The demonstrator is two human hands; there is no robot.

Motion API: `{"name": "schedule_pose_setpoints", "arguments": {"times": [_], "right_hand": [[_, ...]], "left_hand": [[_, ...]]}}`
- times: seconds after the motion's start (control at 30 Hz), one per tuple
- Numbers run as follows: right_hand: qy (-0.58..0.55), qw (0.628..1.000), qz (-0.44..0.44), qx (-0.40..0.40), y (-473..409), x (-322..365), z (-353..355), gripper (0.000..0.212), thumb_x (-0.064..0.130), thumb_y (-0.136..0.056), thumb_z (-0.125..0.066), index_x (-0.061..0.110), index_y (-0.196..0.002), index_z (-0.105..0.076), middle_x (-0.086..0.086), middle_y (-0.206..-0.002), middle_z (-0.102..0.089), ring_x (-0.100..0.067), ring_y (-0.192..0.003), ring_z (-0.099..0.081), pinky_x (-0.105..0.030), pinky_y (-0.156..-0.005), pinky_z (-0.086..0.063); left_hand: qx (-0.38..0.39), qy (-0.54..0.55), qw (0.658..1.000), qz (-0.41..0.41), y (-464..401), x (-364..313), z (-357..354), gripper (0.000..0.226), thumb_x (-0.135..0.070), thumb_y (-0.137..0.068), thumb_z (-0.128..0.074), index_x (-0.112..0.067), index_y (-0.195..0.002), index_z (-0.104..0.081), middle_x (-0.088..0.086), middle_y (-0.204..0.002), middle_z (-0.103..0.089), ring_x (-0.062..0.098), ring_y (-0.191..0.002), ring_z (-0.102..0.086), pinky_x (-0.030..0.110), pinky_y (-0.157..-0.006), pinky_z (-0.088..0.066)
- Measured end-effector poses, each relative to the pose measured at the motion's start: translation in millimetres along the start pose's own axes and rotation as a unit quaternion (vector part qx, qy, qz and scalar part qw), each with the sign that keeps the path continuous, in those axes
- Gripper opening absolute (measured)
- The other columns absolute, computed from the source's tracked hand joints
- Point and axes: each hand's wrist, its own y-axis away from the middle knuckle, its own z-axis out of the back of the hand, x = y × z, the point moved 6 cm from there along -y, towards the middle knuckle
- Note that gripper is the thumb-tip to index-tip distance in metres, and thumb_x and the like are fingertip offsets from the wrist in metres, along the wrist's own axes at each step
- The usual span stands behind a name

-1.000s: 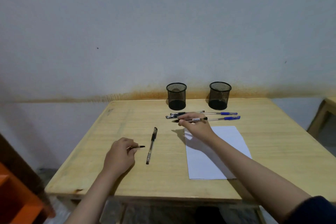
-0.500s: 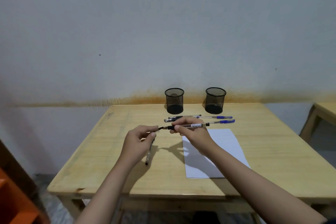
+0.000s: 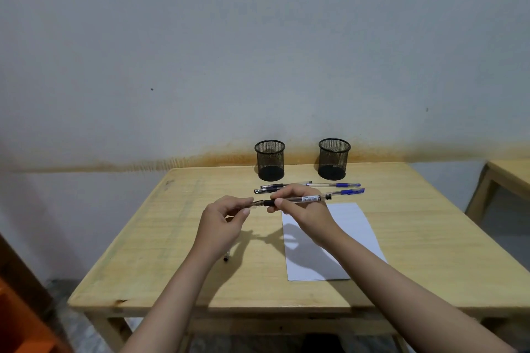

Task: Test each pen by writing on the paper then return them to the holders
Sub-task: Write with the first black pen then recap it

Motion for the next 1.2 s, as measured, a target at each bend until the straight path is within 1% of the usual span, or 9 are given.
{"name": "schedule_pose_setpoints", "arguments": {"times": [0.07,0.17,0.27,0.5,0.6,0.77,0.9,1.0,1.2], "right_hand": [[-0.01,1.0,-0.002,0.005,1.1,-1.4,-3.5,0.004,-0.003,-0.086,-0.062,0.001,-0.087,-0.063,-0.012,-0.073,-0.073,-0.021,-0.08,-0.072,-0.027,-0.077,-0.053],[-0.031,1.0,0.004,0.002,1.8,0.4,-4.6,0.012,-0.003,-0.086,-0.063,0.005,-0.08,-0.057,-0.004,-0.067,-0.071,-0.023,-0.078,-0.072,-0.018,-0.066,-0.049],[-0.045,0.999,0.01,0.005,3.0,4.9,-4.0,0.009,-0.004,-0.086,-0.063,0.0,-0.081,-0.056,-0.012,-0.07,-0.071,-0.018,-0.074,-0.072,-0.015,-0.064,-0.048],[-0.025,0.999,0.044,0.0,5.3,8.3,-2.1,0.011,0.01,-0.084,-0.067,0.006,-0.08,-0.058,-0.016,-0.076,-0.073,-0.037,-0.086,-0.07,-0.052,-0.08,-0.052],[0.0,0.999,0.032,0.04,6.0,10.7,-1.1,0.009,0.001,-0.083,-0.069,0.003,-0.085,-0.06,-0.015,-0.081,-0.073,-0.03,-0.089,-0.072,-0.043,-0.08,-0.054],[0.054,0.97,-0.068,0.227,8.7,14.0,18.6,0.029,-0.01,-0.087,-0.058,0.006,-0.109,-0.068,-0.001,-0.092,-0.075,-0.012,-0.083,-0.07,-0.025,-0.079,-0.055],[0.112,0.976,-0.111,0.15,16.5,14.5,60.3,0.015,0.007,-0.084,-0.069,0.004,-0.098,-0.073,-0.018,-0.088,-0.073,-0.02,-0.073,-0.067,-0.031,-0.068,-0.053],[0.218,0.964,-0.126,0.085,31.4,12.1,92.1,0.007,0.012,-0.077,-0.077,0.016,-0.082,-0.075,-0.007,-0.068,-0.072,-0.012,-0.056,-0.059,-0.023,-0.052,-0.043],[0.383,0.905,-0.163,-0.085,93.6,18.6,189.3,0.003,0.015,-0.077,-0.073,0.018,-0.076,-0.074,0.003,-0.062,-0.066,0.0,-0.048,-0.051,-0.013,-0.05,-0.039]], "left_hand": [[0.003,0.006,1.0,-0.011,1.3,-5.3,-3.9,0.028,-0.002,-0.084,-0.064,-0.028,-0.092,-0.071,-0.006,-0.095,-0.07,0.007,-0.083,-0.064,0.021,-0.076,-0.052],[0.005,0.015,1.0,-0.018,0.2,-10.1,-5.9,0.029,0.001,-0.083,-0.063,-0.026,-0.088,-0.072,-0.006,-0.093,-0.071,0.005,-0.086,-0.064,0.019,-0.078,-0.051],[0.005,0.03,0.999,-0.026,-0.6,-14.9,-5.5,0.034,0.007,-0.082,-0.062,-0.025,-0.083,-0.072,-0.004,-0.088,-0.07,0.002,-0.081,-0.063,0.015,-0.074,-0.048],[0.004,0.045,0.998,-0.051,-2.6,-22.4,-9.6,0.034,0.013,-0.081,-0.059,-0.019,-0.083,-0.073,0.008,-0.084,-0.068,0.009,-0.075,-0.06,0.028,-0.069,-0.048],[0.021,0.019,0.997,-0.067,-6.0,-22.3,-8.2,0.036,0.014,-0.08,-0.059,-0.019,-0.082,-0.073,0.002,-0.082,-0.068,0.002,-0.077,-0.061,0.018,-0.069,-0.047],[0.046,-0.002,0.996,-0.081,-16.2,-22.0,-13.0,0.041,0.018,-0.077,-0.061,-0.022,-0.079,-0.073,-0.001,-0.085,-0.069,0.003,-0.083,-0.064,0.01,-0.075,-0.046],[0.084,-0.006,0.993,-0.088,-10.6,-30.4,-49.2,0.03,0.012,-0.077,-0.065,-0.015,-0.085,-0.075,-0.001,-0.087,-0.068,0.003,-0.082,-0.063,0.01,-0.072,-0.044],[0.114,-0.003,0.99,-0.086,-3.5,-39.4,-90.7,0.025,0.003,-0.079,-0.068,-0.016,-0.094,-0.074,-0.002,-0.093,-0.07,0.003,-0.087,-0.064,0.012,-0.078,-0.047],[0.225,-0.047,0.97,-0.078,17.6,-56.2,-193.8,0.047,-0.025,-0.086,-0.064,-0.026,-0.131,-0.051,-0.014,-0.129,-0.052,0.003,-0.118,-0.049,0.021,-0.095,-0.036]]}}
